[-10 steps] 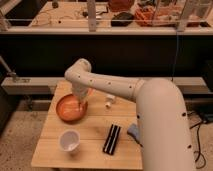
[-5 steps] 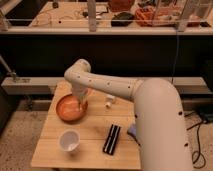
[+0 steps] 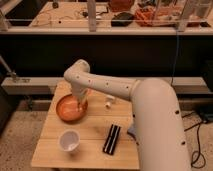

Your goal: Place the pepper in the ceramic bowl

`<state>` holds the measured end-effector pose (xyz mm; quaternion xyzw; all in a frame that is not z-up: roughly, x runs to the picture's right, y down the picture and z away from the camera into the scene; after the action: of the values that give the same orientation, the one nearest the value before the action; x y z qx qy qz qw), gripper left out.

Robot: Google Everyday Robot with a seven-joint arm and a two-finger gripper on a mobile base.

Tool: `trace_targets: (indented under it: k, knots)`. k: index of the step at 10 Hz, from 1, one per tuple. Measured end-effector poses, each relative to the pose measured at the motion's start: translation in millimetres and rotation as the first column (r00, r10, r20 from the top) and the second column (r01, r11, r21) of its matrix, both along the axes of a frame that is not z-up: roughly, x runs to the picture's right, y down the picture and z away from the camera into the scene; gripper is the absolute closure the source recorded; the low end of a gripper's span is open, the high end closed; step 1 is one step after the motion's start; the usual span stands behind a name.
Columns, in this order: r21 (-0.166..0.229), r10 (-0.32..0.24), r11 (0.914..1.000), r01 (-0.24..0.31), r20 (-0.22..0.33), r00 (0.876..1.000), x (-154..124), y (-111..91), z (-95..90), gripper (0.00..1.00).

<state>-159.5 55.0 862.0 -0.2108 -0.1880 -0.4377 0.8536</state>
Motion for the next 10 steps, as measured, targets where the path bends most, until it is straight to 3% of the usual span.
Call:
trace_targets:
  k: [10]
  knots:
    - [-0.007,-0.019,0.9998,0.019,0.008,1.000,-4.0,2.1,5.7,0.99]
